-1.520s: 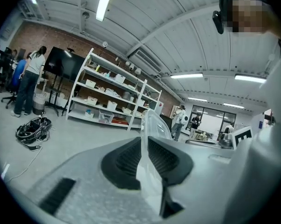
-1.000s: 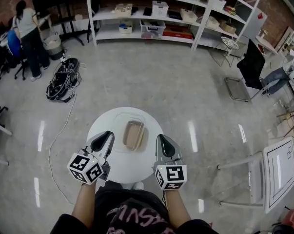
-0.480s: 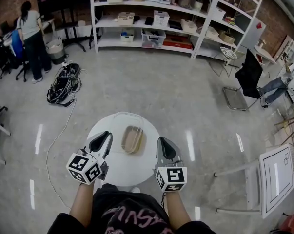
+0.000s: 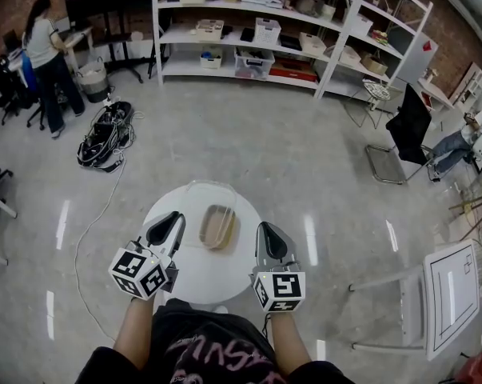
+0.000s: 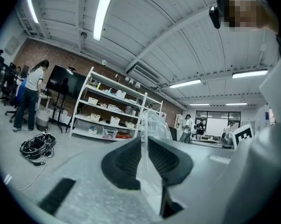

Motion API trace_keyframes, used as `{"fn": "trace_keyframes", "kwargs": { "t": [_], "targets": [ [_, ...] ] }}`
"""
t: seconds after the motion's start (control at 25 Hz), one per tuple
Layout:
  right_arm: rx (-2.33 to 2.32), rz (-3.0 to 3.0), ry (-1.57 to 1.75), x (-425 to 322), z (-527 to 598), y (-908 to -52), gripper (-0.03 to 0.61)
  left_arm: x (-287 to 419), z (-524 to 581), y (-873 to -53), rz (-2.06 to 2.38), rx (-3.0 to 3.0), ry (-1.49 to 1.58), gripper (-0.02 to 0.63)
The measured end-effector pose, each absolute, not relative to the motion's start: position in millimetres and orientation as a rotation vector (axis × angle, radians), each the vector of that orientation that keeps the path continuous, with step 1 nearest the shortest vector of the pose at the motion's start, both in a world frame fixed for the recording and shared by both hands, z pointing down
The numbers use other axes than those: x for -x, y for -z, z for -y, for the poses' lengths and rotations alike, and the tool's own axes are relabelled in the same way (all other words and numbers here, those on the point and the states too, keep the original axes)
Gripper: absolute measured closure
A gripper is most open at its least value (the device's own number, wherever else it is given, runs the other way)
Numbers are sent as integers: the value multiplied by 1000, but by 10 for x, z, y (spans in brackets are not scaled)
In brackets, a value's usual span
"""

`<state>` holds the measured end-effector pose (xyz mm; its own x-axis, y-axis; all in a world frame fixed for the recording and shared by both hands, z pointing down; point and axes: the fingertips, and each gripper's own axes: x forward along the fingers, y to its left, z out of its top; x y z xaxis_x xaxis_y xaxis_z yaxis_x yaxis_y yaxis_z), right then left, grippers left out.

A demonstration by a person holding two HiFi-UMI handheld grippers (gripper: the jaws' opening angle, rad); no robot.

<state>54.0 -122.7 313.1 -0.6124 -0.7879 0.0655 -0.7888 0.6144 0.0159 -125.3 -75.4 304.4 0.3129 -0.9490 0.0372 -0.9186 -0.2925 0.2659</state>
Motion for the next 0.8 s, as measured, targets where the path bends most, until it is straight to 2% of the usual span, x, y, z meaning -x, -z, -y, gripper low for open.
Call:
{"fn": "trace_keyframes", "kwargs": {
  "t": [0.8],
  "targets": [
    [-1339, 2768, -22, -402, 1173, -3137, 569, 1394, 675, -3058, 1715, -2335, 192, 568]
  ]
}}
